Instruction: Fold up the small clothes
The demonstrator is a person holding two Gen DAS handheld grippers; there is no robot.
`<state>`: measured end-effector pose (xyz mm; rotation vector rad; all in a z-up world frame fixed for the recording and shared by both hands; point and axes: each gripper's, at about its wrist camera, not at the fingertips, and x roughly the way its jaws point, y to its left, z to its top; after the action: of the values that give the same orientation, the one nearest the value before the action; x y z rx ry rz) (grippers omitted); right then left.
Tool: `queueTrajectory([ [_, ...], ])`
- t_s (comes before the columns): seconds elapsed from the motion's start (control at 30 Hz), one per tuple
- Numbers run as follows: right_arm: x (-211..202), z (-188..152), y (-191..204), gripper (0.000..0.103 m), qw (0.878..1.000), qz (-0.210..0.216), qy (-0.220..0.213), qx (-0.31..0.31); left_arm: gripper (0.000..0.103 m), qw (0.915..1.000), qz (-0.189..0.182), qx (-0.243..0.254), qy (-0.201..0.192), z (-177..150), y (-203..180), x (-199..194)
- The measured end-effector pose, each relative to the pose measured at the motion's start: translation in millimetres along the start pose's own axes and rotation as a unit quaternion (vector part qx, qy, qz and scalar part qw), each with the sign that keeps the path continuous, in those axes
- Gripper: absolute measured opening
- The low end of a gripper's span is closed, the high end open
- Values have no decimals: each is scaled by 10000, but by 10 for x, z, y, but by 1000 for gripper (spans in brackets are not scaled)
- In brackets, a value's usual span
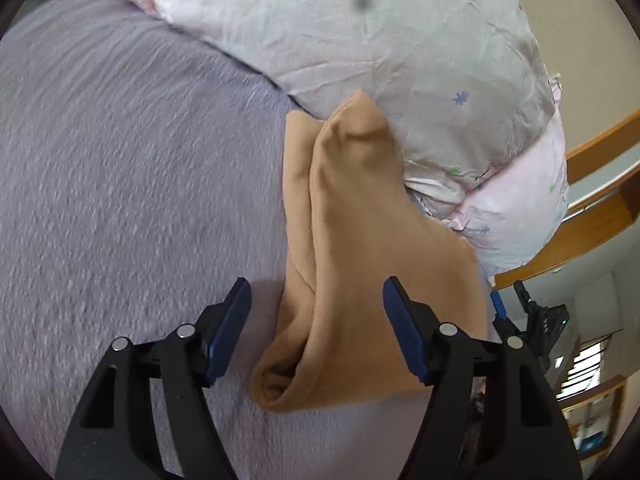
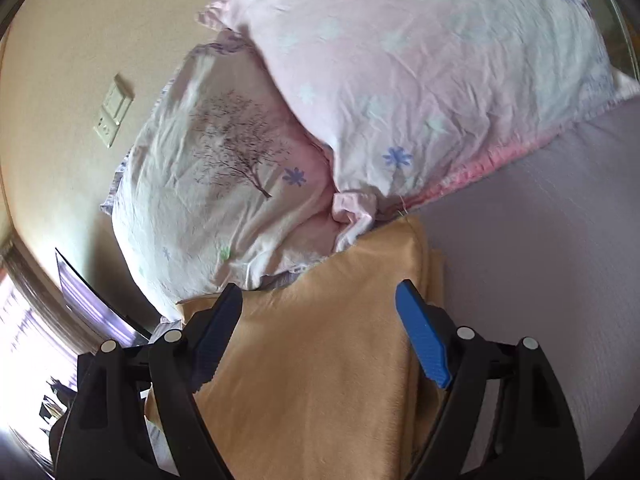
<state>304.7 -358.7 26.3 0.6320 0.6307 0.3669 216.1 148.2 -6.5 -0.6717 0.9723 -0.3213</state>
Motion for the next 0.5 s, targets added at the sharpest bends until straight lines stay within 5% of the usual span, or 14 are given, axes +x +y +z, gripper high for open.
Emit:
queueTrajectory([
  [0.13, -102, 19, -62, 81, 9997, 152, -136, 109, 60, 9999, -56, -17, 120, -33, -157, 154],
  [0.17, -114, 20, -79, 81, 9996, 197, -140, 159, 53, 10000, 71, -19, 45, -28, -212, 162],
  [0.2, -119, 22, -92, 81, 9994, 237, -141, 206, 31, 9999, 134, -78, 77, -17, -244, 207],
  [0.23, -130, 24, -113, 81, 9992, 275, -145, 260, 24, 9995, 41, -260, 148, -18, -211, 237],
  [0.37, -229, 77, -160, 81, 9976, 455, -299, 428, 19, 9998, -52, -74, -168, 48, -487, 85],
  [0.5, -380, 147, -177, 81, 9959, 522, -558, 491, 19, 9942, -282, 972, -374, 136, -1388, -21],
])
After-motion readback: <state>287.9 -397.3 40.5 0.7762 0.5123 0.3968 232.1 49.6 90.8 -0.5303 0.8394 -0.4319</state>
